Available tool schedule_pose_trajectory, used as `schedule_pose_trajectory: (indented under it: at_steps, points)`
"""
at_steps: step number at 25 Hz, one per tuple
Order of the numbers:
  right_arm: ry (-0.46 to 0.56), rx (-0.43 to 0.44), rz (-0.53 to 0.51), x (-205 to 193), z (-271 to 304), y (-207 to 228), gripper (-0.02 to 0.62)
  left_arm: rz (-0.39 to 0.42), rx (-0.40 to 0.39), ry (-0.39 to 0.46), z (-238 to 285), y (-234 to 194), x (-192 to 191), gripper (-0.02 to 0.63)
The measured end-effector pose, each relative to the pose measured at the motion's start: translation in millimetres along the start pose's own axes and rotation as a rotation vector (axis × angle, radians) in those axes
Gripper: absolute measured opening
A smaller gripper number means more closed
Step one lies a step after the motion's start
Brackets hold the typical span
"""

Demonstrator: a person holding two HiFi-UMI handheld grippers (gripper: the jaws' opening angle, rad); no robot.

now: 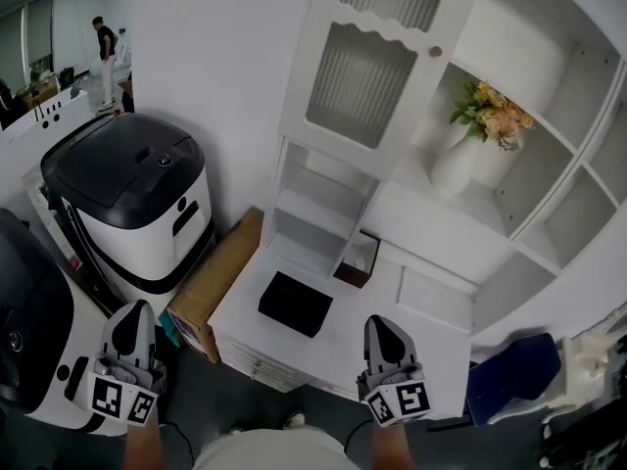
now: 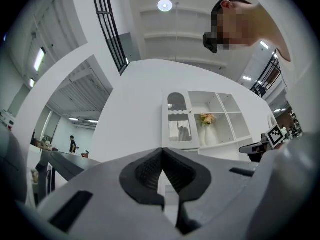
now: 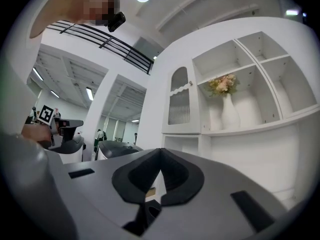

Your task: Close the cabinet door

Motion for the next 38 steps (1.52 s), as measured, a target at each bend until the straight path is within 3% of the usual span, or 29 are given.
schedule_pose_trajectory:
  at_steps: [10, 24, 38]
  points:
    - [0.021, -0.092, -0.007, 6.8, -16.3, 59.8, -0.002, 0.026, 0.056, 0.006, -5.3, 13.7, 1.7, 0.006]
    - [0.022, 0.040, 0.038, -7.1, 0.2, 26.7, -0.002, 0.037, 0.127, 0.000, -34.3, 12.6, 8.3, 0.006]
    - [0.029, 0.056, 0.075, -7.2, 0.2, 29.5, -0.002, 0.035, 0.039, 0.001, -5.2, 37.8, 18.2, 0.006]
Point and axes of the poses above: the fingertips, and each gripper's own axes: z forward along the fingers, y to its right, x out of its top, the point moved 2 cm from there along -z, backward along the fingers, and after that the axes turned 2 degrees about y, right-handed, at the moved point
